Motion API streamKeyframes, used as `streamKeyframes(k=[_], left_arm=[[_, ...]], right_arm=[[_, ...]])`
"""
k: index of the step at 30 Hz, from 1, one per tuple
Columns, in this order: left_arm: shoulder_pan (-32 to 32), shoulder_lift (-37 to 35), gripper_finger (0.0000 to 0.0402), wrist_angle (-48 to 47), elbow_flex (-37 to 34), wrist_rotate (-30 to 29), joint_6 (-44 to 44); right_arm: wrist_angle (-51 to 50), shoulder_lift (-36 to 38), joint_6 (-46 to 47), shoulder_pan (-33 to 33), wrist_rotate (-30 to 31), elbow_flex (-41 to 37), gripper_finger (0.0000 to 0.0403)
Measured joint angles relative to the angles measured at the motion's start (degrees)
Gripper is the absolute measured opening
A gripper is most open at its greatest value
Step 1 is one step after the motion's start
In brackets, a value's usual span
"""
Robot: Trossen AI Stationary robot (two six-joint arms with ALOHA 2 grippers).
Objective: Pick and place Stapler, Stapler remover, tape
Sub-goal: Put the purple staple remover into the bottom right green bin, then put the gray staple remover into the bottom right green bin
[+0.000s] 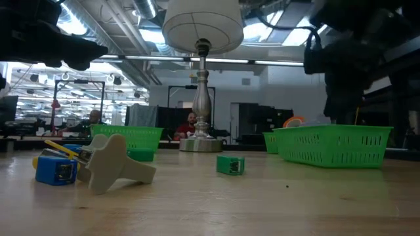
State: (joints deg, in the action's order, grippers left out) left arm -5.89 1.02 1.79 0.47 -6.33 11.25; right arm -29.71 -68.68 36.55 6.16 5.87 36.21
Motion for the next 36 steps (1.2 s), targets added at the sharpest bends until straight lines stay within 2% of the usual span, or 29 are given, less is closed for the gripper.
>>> streamKeyframes(k=[3,12,20,27,31,36], left_arm=[[0.0,-0.01,0.0157,0.0,0.0,0.0,0.0],[-0.02,-0.02,0.0157,-0.01,0.02,0.0,0.0],[-0.01,-0.01,0.0157,0.0,0.01,0.0,0.0],[0.0,-0.02,0.0157,-0.01,0.0,0.0,0.0],[-0.01,-0.01,0.0157,-0.01,0.02,0.0,0.0],[0.0,0.0,0.0157,-0.01,0.0,0.0,0.0]], right_arm=[[2.76,0.9,2.7,-0.98,3.4,-2.04,0.0041],[4.5,1.08,3.56,-2.3,2.64,-2.13,0.0059],[4.63,1.08,8.14,-2.3,2.18,-2.13,0.0134],[3.9,0.94,7.98,-2.3,-1.48,-1.61,0.0212],[-0.01,-0.37,6.39,-2.3,-1.54,2.14,0.0242],[-6.39,-4.04,3.55,-2.3,-1.21,9.88,0.0251]])
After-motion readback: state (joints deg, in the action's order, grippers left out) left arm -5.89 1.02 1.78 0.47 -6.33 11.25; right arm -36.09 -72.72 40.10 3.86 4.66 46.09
